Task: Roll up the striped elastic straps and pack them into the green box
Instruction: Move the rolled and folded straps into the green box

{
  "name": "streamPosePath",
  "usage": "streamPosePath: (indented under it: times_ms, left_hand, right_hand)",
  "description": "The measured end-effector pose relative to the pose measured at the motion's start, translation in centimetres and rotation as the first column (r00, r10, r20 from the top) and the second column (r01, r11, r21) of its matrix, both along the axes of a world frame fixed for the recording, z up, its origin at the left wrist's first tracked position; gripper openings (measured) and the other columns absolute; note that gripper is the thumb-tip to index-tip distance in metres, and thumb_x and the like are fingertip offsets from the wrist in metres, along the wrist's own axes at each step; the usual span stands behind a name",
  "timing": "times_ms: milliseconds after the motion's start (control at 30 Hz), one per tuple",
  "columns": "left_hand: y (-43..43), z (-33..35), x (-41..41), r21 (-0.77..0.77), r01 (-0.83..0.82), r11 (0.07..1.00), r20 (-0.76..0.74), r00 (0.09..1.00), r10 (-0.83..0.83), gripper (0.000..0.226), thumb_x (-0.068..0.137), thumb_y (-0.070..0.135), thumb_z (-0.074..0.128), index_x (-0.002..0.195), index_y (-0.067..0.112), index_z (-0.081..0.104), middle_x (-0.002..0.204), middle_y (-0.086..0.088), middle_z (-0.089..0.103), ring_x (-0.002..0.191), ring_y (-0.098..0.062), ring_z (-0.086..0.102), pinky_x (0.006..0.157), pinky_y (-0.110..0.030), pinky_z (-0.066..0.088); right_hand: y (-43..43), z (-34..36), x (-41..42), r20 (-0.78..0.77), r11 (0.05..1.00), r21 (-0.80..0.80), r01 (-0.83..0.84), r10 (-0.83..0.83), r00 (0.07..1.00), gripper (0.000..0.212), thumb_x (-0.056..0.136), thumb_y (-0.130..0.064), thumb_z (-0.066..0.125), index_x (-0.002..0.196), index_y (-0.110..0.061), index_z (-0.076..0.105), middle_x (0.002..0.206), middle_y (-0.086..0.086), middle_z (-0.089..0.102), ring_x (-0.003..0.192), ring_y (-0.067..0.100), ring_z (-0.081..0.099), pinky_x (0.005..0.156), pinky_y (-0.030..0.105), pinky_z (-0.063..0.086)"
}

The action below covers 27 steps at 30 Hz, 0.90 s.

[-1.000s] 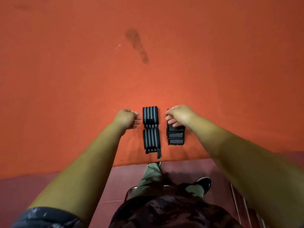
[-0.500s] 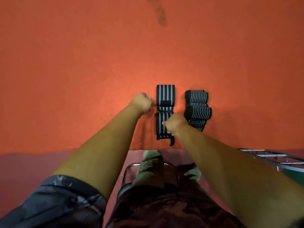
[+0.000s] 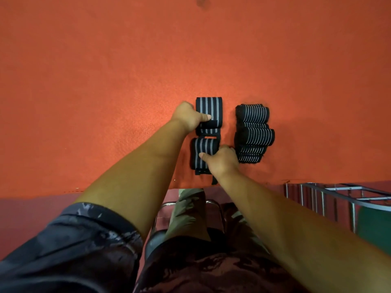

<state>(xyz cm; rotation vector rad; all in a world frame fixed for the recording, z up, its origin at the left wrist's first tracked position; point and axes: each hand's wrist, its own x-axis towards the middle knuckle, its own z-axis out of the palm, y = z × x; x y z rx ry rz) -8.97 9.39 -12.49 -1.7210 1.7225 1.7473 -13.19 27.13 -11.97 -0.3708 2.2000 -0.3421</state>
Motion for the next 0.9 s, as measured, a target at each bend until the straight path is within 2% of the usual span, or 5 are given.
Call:
streamPosePath:
  times_ms: [300,467,600,733,900]
  left_hand:
    - [0.2,1.2,-0.2,0.058,0.068,0.996,0.038,0.997,-0.071,0.042,0.082,0.019,0.093,0.113,0.009,0.067,0.098,-0.001,0.074,0.085,-0.016,0.070,0.063,-0.028,0.052]
    - [-0.7,2.4,1.1,0.038,-0.027,0.999,-0.036,0.999,0.029,0.055,0.077,0.012,0.094,0.124,0.009,0.065,0.115,-0.006,0.076,0.104,-0.025,0.075,0.095,-0.042,0.062]
    - [-1.4,5.1,2.2,0.018,-0.127,0.992,-0.089,0.988,0.128,0.042,0.084,0.010,0.087,0.118,0.010,0.063,0.115,-0.009,0.075,0.104,-0.026,0.075,0.096,-0.042,0.062]
    - [-2.4,9.1,2.0,-0.019,-0.185,0.983,-0.120,0.976,0.181,0.029,0.087,0.008,0.084,0.102,0.011,0.060,0.110,-0.016,0.075,0.096,-0.030,0.076,0.087,-0.043,0.065]
    - [-2.9,14.5,-1.0,-0.013,-0.196,0.980,-0.195,0.962,0.190,0.027,0.089,0.012,0.084,0.102,0.012,0.061,0.114,-0.017,0.077,0.104,-0.036,0.077,0.097,-0.054,0.063]
  right_hand:
    - [0.3,1.4,0.3,0.154,0.981,-0.118,0.154,-0.136,0.979,0.037,0.096,-0.037,0.077,0.126,-0.019,0.065,0.120,0.002,0.072,0.106,0.024,0.072,0.086,0.032,0.059]
    - [0.2,2.7,-0.5,0.203,0.981,-0.134,0.143,-0.114,0.972,0.030,0.094,-0.039,0.079,0.116,-0.019,0.072,0.107,0.001,0.077,0.093,0.020,0.075,0.073,0.027,0.056]
    - [-0.5,5.5,-2.1,0.279,0.967,-0.210,0.147,-0.084,0.957,0.020,0.094,-0.039,0.080,0.099,-0.020,0.074,0.095,-0.002,0.079,0.088,0.017,0.077,0.077,0.032,0.062]
    - [-1.8,9.8,-4.8,0.214,0.952,-0.263,0.158,-0.102,0.972,0.033,0.091,-0.042,0.081,0.078,-0.022,0.059,0.082,-0.003,0.070,0.078,0.018,0.069,0.065,0.030,0.051]
    - [-2.4,14.7,-9.6,0.198,0.904,-0.343,0.256,-0.197,0.960,0.035,0.088,-0.045,0.083,0.079,-0.017,0.063,0.087,0.005,0.076,0.077,0.025,0.073,0.067,0.041,0.057]
